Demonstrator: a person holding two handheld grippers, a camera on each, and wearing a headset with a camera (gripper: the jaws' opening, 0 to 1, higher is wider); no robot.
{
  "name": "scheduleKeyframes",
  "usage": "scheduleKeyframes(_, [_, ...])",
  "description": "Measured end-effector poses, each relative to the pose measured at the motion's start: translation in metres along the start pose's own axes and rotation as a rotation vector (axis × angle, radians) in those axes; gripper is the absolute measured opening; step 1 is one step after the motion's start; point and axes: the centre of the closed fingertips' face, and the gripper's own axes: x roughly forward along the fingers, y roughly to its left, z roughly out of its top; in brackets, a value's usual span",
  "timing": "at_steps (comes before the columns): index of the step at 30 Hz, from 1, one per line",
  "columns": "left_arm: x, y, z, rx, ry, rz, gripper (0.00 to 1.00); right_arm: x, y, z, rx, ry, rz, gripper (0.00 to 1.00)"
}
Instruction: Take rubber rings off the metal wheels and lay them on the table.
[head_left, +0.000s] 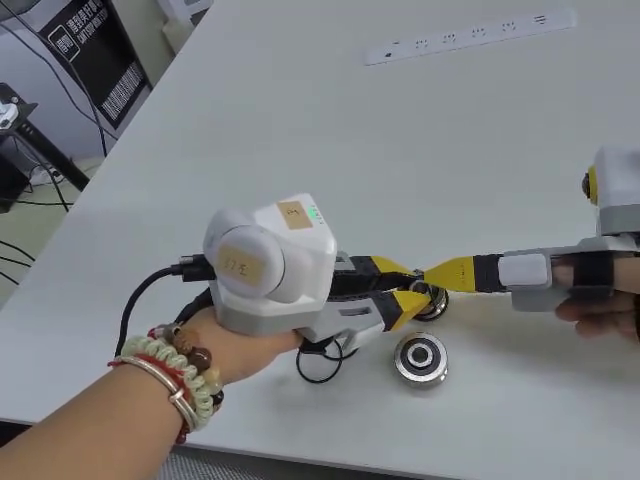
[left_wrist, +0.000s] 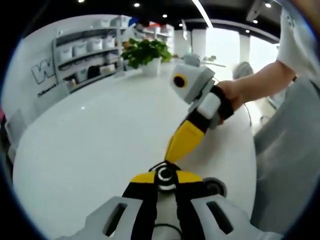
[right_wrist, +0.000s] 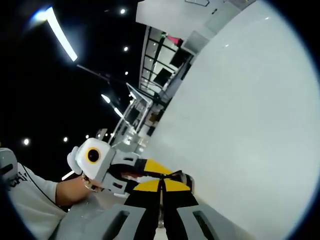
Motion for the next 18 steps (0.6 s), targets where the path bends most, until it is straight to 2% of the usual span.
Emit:
scheduleKeyframes(9, [0.001, 0.000, 0.001, 0.000, -0.007, 0.005, 0.14, -0.003, 0.004, -0.001, -0.002, -0.005, 0.039, 0.00])
scheduleKeyframes(12, [0.001, 0.000, 0.001, -0.010, -0.017, 0.013, 0.14, -0.004, -0.003, -0.001, 0.006, -0.015, 0.010, 0.00])
scheduleKeyframes(13, [0.000, 0.000, 0.001, -0.012, -0.022, 0.016, 0.14, -0.003, -0.006, -0.001, -0.013, -0.013, -0.016, 0.00])
scheduleKeyframes(15, [0.001, 0.000, 0.001, -0.018, -0.024, 0.019, 0.14, -0.001, -0.006, -0.004, -0.044, -0.009, -0.025, 0.00])
scheduleKeyframes(17, [0.001, 0.000, 0.002, -0.046, -0.021, 0.019, 0.14, -0.002, -0.007, -0.005, -0.051, -0.008, -0.034, 0.00])
scheduleKeyframes(18, [0.002, 0.000, 0.003, -0.104, -0.030, 0.019, 0.14, -0.003, -0.008, -0.004, -0.049, -0.012, -0.036, 0.00])
